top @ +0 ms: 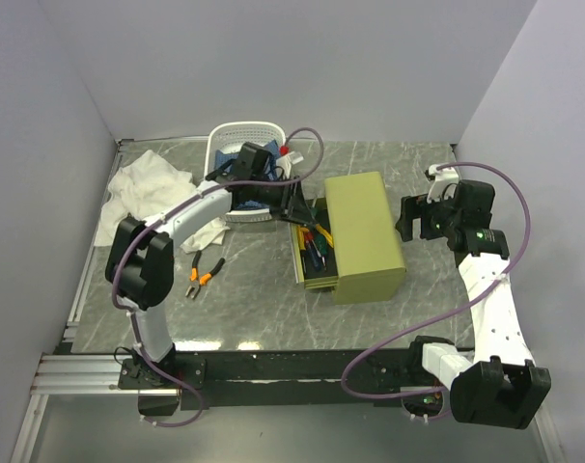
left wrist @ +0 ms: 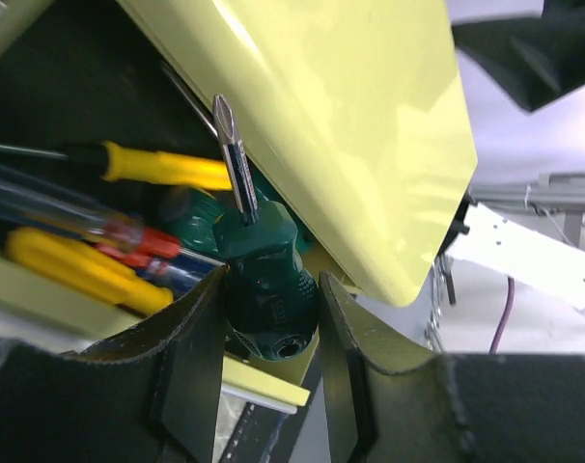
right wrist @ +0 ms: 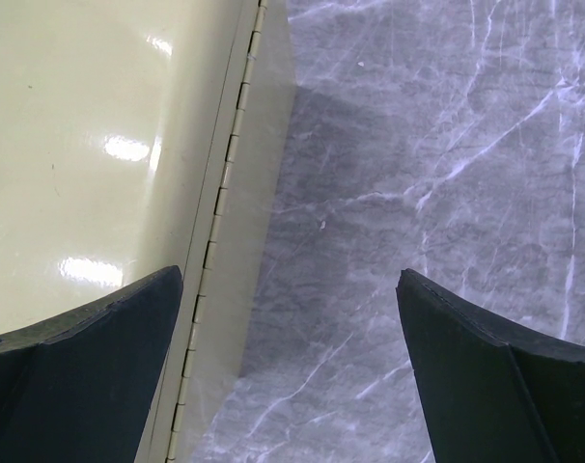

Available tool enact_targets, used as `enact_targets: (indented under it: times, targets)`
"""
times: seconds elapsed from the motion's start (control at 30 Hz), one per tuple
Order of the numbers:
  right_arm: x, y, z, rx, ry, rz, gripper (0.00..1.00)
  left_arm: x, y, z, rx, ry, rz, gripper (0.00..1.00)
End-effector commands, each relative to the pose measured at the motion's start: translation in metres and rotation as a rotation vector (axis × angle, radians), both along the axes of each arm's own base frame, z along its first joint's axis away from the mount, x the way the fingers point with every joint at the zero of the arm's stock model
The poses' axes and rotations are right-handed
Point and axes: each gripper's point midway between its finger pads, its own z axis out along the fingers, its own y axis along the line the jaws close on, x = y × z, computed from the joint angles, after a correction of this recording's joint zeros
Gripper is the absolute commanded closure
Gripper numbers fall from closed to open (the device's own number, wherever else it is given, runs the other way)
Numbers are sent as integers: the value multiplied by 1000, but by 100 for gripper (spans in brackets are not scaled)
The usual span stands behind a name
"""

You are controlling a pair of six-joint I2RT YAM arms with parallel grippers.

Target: Sort the tools into containers

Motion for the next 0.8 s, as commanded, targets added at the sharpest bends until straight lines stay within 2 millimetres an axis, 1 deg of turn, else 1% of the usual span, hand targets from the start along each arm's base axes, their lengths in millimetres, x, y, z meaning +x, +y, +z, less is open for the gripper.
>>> enact_targets:
  times: [0.0, 0.03, 0.07, 0.13, 0.23, 0.27, 0.3, 0.33, 0.37, 0.4, 0.43, 0.47, 0.5, 0.53, 0.57, 0.6, 0.63, 0.67, 0.7, 0.73, 0.77]
  targets:
    - [6, 1, 20, 11, -59, 2, 0, -31, -18, 23, -73, -49, -126, 70]
    - [6, 3, 22, 25, -59, 6, 0, -33, -15, 15, -51, -39, -111, 53]
    - [6, 5, 23, 31, -60, 11, 0, -33, -12, 17, -35, -56, -89, 45]
    - [7, 7, 29, 39, -72, 19, 0, -37, -10, 17, -28, -73, -99, 36]
    - [10, 6, 31, 38, -81, 17, 0, -32, -5, 33, -16, -172, -79, 28]
    - [11, 5, 31, 36, -83, 9, 0, -31, -3, 43, -17, -210, -75, 28]
    - [12, 4, 32, 37, -86, -1, 0, -26, 0, 49, 3, -246, -53, 27]
    - [14, 3, 33, 44, -92, -12, 0, -22, 4, 52, 23, -292, -45, 27]
    - [16, 0, 34, 39, -97, -37, 0, -19, 9, 60, 36, -333, -21, 27]
    - [18, -3, 37, 39, -108, -54, 0, -9, 20, 58, 72, -357, 28, 27]
    - [22, -5, 42, 43, -130, -77, 0, -6, 29, 55, 94, -363, 43, 32]
    - [24, -8, 44, 41, -142, -95, 0, -5, 38, 57, 98, -375, 63, 37]
    - [26, -13, 46, 33, -151, -128, 0, 0, 53, 43, 123, -346, 92, 45]
    - [30, -16, 49, 44, -165, -155, 2, 0, 61, 37, 122, -317, 104, 65]
    - [31, -18, 50, 47, -172, -175, 3, -2, 68, 36, 109, -300, 113, 81]
    - [32, -25, 49, 45, -168, -222, 5, -1, 85, 18, 117, -247, 140, 92]
    - [34, -29, 49, 39, -173, -248, 12, -5, 90, 14, 97, -224, 130, 99]
    - [35, -35, 47, 27, -170, -279, 19, -4, 95, 10, 91, -236, 132, 99]
    - [36, -38, 42, 20, -156, -293, 29, -9, 101, -6, 107, -218, 126, 99]
    - [36, -37, 36, 11, -137, -279, 57, -12, 102, -13, 115, -251, 91, 99]
    - [36, -37, 32, 7, -125, -273, 74, -14, 101, -20, 109, -255, 65, 99]
